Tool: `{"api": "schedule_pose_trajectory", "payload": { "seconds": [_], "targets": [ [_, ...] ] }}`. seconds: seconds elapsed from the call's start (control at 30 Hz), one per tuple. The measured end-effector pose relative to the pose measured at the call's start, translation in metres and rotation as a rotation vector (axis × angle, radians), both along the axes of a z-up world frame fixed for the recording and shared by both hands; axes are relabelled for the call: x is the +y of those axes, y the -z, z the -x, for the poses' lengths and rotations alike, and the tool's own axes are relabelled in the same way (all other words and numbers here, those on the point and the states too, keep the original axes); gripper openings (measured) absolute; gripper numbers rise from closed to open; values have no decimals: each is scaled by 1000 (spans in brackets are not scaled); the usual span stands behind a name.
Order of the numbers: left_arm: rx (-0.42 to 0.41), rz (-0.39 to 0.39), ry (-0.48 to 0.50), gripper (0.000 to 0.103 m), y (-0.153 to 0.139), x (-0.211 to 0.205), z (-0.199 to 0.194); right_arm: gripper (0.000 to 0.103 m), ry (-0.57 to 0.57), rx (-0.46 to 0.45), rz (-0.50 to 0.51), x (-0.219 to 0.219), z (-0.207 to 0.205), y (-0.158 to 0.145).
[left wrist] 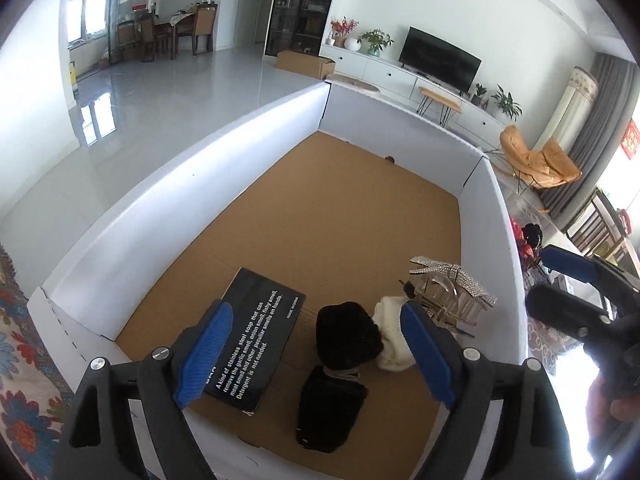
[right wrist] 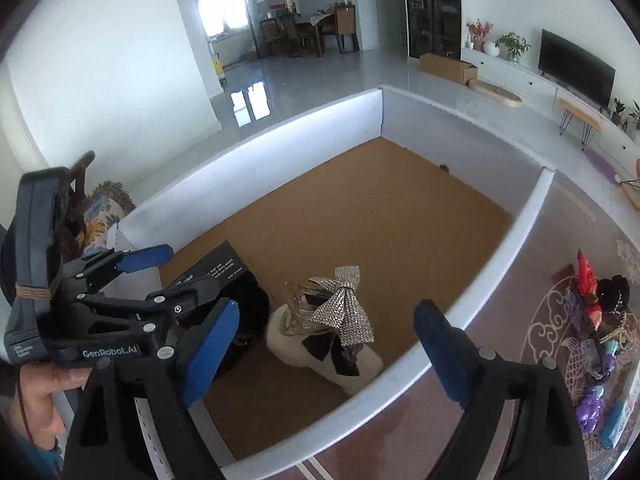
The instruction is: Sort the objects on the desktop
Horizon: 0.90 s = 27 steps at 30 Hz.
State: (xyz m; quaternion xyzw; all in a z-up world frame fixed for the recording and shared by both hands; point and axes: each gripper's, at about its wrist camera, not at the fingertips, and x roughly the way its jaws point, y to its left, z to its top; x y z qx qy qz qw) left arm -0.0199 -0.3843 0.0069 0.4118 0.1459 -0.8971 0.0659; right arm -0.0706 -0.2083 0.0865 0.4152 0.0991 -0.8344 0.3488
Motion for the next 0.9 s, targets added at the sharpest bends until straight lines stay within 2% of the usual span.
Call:
{"api": "schedule_pose_trajectory", "payload": {
  "seconds": [0.13, 0.23, 0.33, 0.43, 0.47, 0.5, 0.53, 0.67, 0.8, 0.9],
  "targets": [
    [77, 8, 34, 86, -22, 26, -3, 101, 49, 123, 57, 55, -16, -26],
    [145, -4, 134, 86, -44, 63, -11, 103, 124, 214, 46, 109, -28, -25],
    [207, -31, 286, 86, -65, 117, -23, 103, 245, 237, 3, 181, -37, 1],
    [234, -53, 448, 87, -78, 177, -33, 103, 397, 202, -82, 261, -42, 43],
    [233, -61, 501, 92, -78, 196, -35, 103, 446, 179, -122, 286, -43, 57],
    [226, -70, 545, 100, -75, 215, -36, 103, 496, 155, -156, 309, -44, 70],
    [215, -80, 578, 103, -70, 233, -38, 103, 543, 129, -179, 334, -47, 80],
    [116, -76, 659, 103, -22, 292, -24, 103, 688, 60, -205, 402, -59, 104],
    [15, 20, 663, 103, 38, 323, -1, 103, 748, 17, -197, 429, -65, 114],
    [-47, 51, 640, 103, 67, 330, 14, 103, 747, 9, -187, 433, -68, 115]
  ]
}}
